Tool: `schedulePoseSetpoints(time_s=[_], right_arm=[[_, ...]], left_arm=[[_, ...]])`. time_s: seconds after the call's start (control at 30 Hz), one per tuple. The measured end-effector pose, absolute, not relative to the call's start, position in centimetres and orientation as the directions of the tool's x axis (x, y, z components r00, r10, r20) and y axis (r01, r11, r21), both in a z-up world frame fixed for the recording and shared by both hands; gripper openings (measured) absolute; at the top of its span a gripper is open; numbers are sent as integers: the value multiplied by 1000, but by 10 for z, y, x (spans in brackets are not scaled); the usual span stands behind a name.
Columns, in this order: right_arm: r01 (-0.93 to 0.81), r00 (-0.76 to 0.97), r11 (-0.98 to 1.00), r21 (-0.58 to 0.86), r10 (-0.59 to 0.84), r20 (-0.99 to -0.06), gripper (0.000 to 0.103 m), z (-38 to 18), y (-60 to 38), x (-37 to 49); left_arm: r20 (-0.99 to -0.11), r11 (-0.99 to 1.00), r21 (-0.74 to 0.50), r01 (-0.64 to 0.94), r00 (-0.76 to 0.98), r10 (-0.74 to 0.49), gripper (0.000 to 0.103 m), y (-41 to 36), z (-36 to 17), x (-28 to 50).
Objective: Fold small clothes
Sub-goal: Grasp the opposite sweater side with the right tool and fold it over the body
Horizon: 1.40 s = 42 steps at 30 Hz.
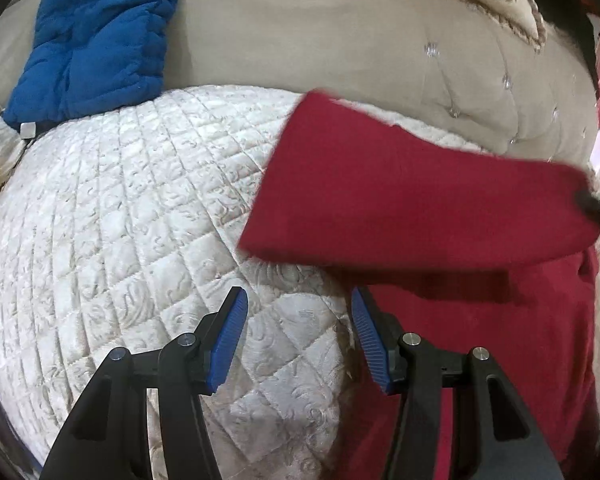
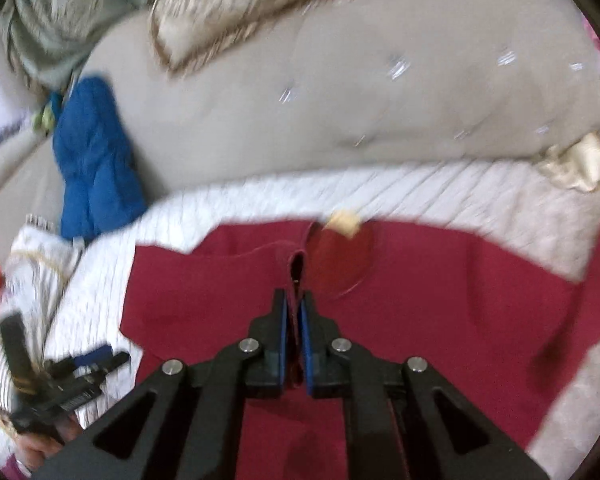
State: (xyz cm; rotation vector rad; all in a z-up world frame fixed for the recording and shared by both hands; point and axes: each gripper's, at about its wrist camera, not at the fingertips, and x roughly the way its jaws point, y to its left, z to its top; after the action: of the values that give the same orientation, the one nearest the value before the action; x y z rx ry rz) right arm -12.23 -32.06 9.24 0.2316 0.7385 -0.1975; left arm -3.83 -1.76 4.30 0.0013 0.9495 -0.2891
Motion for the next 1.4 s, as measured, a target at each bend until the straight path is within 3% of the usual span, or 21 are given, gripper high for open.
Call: schedulePoseSetpoints(time_s=[0.13, 0.27, 0.33, 0.4, 0.5, 0.63, 0.7, 0.77, 0.8, 0.83, 0.9, 1.0, 1.13, 1.2, 1.4], right_arm=[[395, 686, 918, 6, -291, -667, 7, 109, -349, -144], [471, 587, 882, -16, -327, -741, 12, 86, -374, -144], [496, 535, 868, -39, -341, -773, 49, 78, -374, -137], [488, 588, 873, -4, -332, -737, 60, 85, -365, -140], [368, 665, 928, 63, -215, -716, 66, 91, -335, -126], [110, 639, 987, 118, 21, -769, 66, 70, -272, -74], [34, 621, 994, 107, 63, -782, 65, 57, -245, -57], [-9, 595, 998, 56, 50, -802, 57, 35, -218, -35], [-6, 583, 998, 61, 53, -811, 48, 27, -212, -29], [4, 559, 994, 108, 87, -825, 39, 13, -208, -20], [8, 485, 977, 212, 181, -855, 33, -17, -200, -7], [-26, 503, 986, 163, 153, -850, 34, -23, -189, -15], [-1, 525, 979, 205, 175, -833, 36, 1, -206, -19], [46, 568, 985, 165, 110, -816, 44, 14, -218, -14], [52, 515, 994, 95, 55, -855, 45, 4, -217, 28]], left_arm=[[-810, 963, -130, 235, 535, -240, 33, -21, 37, -33], [-808, 964, -150, 219, 535, -247, 33, -18, 39, -30], [-797, 961, -157, 226, 546, -258, 33, -17, 46, -32], [-788, 959, -147, 244, 557, -262, 33, -17, 50, -35], [-793, 955, -129, 267, 551, -261, 33, -24, 49, -31], [-806, 963, -127, 236, 542, -239, 33, -29, 38, -20], [-820, 973, -139, 183, 530, -216, 33, -20, 30, -10], [-827, 973, -192, 131, 512, -233, 33, -5, 24, -3], [-825, 972, -203, 115, 514, -233, 33, 0, 24, -3], [-821, 972, -208, 105, 522, -232, 33, 6, 26, -3], [-812, 972, -211, 101, 535, -232, 33, 14, 32, -6], [-792, 971, -216, 102, 563, -235, 33, 24, 46, -10], [-758, 964, -227, 136, 597, -263, 33, 16, 64, -9], [-752, 958, -238, 160, 594, -286, 33, 7, 69, -6], [-794, 968, -159, 193, 559, -241, 33, -31, 49, 5]])
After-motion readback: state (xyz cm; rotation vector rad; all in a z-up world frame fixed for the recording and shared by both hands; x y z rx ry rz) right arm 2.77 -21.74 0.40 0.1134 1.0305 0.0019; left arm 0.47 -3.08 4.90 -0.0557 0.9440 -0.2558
